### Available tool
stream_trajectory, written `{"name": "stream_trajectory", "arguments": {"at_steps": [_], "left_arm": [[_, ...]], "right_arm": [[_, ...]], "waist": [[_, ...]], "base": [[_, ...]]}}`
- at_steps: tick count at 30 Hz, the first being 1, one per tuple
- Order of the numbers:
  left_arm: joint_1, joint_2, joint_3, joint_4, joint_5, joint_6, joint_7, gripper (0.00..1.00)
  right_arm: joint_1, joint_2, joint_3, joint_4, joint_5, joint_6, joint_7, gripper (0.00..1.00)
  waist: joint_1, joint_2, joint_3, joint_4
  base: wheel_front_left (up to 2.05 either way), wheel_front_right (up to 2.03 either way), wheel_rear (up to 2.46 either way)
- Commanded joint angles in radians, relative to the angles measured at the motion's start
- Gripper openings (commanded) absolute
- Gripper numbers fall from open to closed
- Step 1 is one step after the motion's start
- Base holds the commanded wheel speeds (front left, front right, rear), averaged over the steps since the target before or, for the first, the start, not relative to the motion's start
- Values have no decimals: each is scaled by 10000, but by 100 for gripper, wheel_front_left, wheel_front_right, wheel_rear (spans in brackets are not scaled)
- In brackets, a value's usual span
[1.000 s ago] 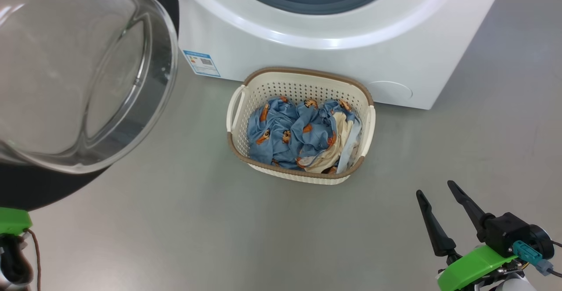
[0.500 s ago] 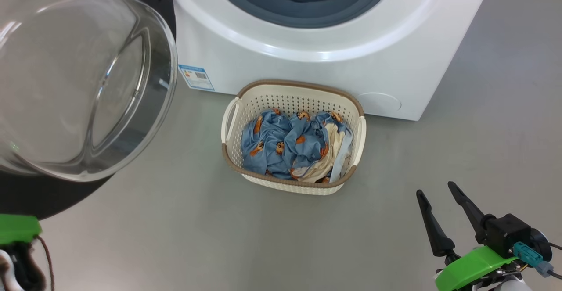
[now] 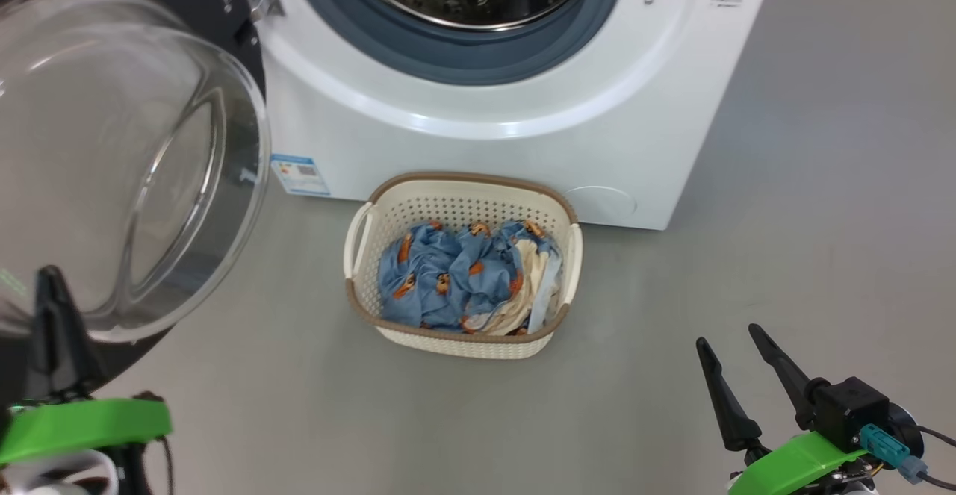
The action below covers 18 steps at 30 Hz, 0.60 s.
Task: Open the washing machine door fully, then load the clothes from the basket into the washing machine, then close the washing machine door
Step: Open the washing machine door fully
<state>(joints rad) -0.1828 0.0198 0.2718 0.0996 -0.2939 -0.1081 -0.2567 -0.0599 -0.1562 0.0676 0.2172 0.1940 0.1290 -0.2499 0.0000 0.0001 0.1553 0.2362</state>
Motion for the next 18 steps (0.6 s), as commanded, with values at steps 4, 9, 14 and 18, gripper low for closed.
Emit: {"name": "stream_trajectory", "arguments": {"at_steps": [4,9,14,18], "left_arm": [[360,306,-444,-760,-163,265,-51,0],[862,305,-1388,-969,-273,483,-51,100],[1197,305,-1669,-1021,10,453,-51,100],[1539,330,-2019,-781,249,229,-51,100]], "right_arm": [[22,46,283,-277,122,17,-118,100],[68,138,316,-507,101,17,-118,100],[62,231,351,-906,10,17,-118,100],[143,280,365,-1174,-48,17,-118,100]], "waist": [[0,-1,-286,-493],[0,-1,-476,-1088],[0,-1,-595,-1612],[0,-1,-733,-1959]], "base": [[0,0,0],[0,0,0],[0,0,0],[0,0,0]]}}
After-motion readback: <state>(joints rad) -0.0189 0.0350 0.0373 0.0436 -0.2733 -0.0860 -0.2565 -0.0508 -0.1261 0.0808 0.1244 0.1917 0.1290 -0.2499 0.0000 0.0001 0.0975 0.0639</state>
